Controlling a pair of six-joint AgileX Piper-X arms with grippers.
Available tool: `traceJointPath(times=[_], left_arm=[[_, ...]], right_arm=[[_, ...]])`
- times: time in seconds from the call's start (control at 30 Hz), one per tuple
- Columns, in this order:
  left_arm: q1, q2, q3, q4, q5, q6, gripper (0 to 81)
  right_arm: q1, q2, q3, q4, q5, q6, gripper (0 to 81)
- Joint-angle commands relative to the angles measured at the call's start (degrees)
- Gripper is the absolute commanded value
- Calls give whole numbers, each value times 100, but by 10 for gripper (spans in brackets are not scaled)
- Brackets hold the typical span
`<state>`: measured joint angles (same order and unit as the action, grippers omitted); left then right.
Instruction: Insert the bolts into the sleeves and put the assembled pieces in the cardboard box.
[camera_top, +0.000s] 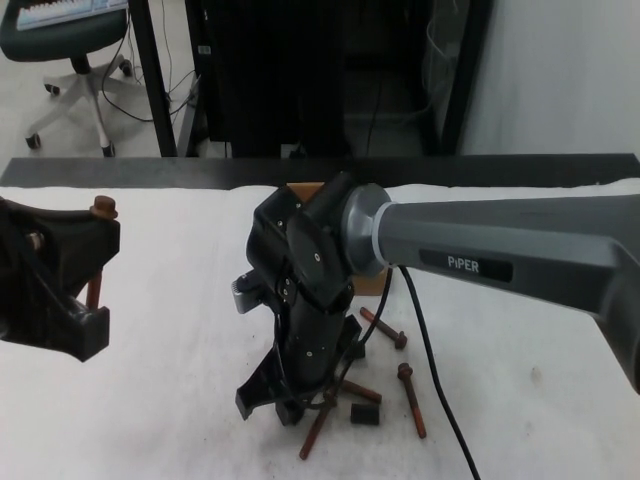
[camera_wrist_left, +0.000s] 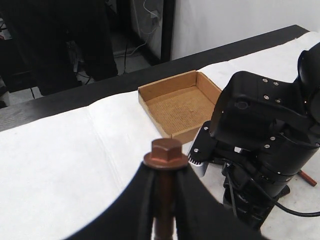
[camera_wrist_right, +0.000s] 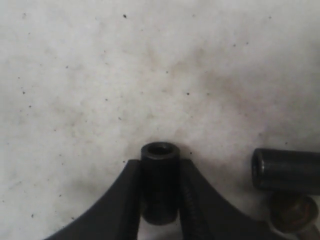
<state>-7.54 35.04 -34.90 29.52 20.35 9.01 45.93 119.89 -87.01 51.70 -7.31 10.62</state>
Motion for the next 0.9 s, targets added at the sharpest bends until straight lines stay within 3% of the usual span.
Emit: traceJointPath(times=[0.0,0.27,0.47,0.57,0.73,0.87], left_arm=[[2,-22,-51,-62,-37,5,2],[2,-226,-276,-747,-37,-187,2],[2,-300,-302,-2328,37,-1917,2],[2,-196,-281,-2830,216,-2553,2],[2,388,-64,-4150,1647,-3421,2],[-4,1069,157,-5446,2207,-3950,2]], right_arm=[[15,-64,-25,-1,-237,-33,9],[-198,-1118,-23,-840,-373,-285,9],[-731,-2080,93,-1381,-502,-253,9],[-1009,-2574,398,-1793,-1075,-253,9],[-1398,-3469,1486,-3116,-2720,-117,9],[-1467,-4063,2639,-4838,-4275,-117,9]])
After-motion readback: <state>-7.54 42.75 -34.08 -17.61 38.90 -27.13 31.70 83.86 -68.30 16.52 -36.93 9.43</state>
